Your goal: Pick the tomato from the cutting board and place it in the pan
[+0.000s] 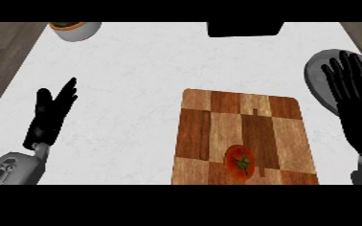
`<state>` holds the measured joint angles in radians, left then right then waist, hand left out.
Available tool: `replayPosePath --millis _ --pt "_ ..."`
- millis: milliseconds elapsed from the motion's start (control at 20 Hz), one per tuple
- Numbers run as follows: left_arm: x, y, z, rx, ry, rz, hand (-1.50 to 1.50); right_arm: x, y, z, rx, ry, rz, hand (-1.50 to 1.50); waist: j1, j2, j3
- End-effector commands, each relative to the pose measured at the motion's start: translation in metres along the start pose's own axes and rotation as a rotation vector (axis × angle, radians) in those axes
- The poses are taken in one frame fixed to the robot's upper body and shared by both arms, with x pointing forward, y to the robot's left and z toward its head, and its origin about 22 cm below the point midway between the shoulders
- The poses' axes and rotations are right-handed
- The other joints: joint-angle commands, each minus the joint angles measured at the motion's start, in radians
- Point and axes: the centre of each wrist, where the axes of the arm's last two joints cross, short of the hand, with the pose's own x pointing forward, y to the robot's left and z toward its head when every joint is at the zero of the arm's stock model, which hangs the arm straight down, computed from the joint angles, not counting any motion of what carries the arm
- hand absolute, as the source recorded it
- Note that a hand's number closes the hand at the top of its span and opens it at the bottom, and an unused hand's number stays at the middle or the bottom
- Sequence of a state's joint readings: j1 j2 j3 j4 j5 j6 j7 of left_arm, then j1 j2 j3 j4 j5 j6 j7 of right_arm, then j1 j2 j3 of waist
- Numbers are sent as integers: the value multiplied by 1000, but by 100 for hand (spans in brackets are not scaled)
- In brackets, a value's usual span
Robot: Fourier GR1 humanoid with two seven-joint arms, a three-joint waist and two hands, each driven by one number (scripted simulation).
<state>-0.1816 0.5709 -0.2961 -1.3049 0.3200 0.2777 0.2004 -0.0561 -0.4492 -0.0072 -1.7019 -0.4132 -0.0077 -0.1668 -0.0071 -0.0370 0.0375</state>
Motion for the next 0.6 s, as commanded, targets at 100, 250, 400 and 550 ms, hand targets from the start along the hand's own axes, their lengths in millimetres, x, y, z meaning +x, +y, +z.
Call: replayPosePath --millis 100,250,400,550 --pt "50 -19 -7 -32 -239 52 0 3 55 -14 590 -54 -90 150 79 42 -35" --pt "82 -27 -5 -68 -400 87 0 15 95 -15 1027 -79 -119 150 185 42 -38" --pt "62 -25 -5 -29 -374 170 0 9 63 -28 1006 -308 -83 -150 68 47 -31" --pt "67 -28 -7 4 -405 167 0 9 15 -46 897 -458 -17 -150 42 50 -30"
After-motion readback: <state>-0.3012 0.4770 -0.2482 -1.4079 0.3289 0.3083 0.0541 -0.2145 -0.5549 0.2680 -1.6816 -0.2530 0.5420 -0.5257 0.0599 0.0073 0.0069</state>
